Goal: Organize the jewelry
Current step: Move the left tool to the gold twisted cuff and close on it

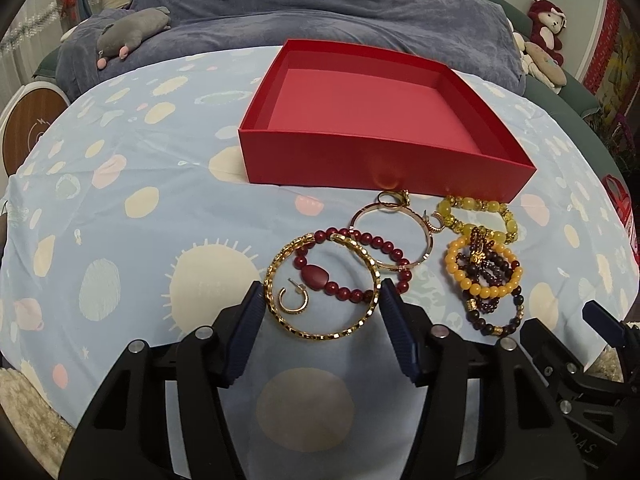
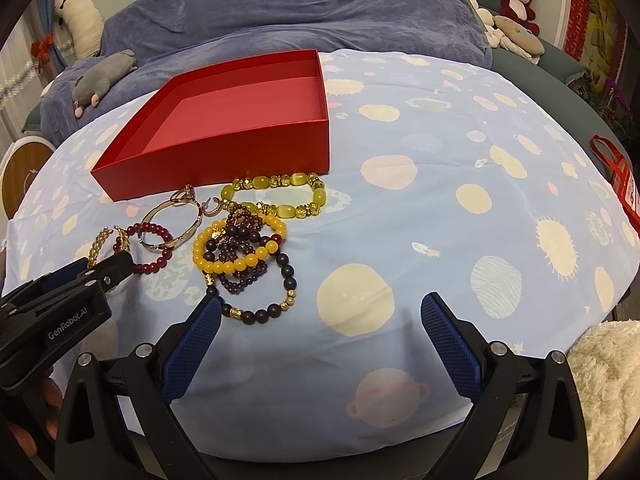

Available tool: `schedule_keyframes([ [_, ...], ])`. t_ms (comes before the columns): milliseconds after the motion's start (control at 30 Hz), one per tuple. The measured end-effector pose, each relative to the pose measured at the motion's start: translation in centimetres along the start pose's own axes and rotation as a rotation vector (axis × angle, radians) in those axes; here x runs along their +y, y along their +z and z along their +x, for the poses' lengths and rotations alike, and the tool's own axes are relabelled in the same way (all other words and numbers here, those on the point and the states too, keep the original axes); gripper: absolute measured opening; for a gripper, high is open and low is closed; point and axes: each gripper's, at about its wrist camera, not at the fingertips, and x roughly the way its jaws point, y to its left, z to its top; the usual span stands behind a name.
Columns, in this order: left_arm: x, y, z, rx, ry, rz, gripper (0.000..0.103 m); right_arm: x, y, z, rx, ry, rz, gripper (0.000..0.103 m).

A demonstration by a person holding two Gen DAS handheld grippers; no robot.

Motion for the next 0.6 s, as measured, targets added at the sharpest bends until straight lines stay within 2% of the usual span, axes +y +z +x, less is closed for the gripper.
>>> schedule_keyframes([
  [100,0.6,0.0,-1.0,-0.02,-0.007,-0.017,0.056,0.3,0.0,-0.2,-0.002,0.022,-0.011,0.096],
  [333,2.3,-0.1,-2.3,-0.04,0.032,-0.046,0.056,1.1,1.1,-0.7,-0.007,0.083,-0.039,0.096],
  [600,3.7,0.0,-2.4,-0.052,0.065,-0.075,0.056,4.2,3.7,-0.5,-0.006,0.175,-0.113,0.093],
])
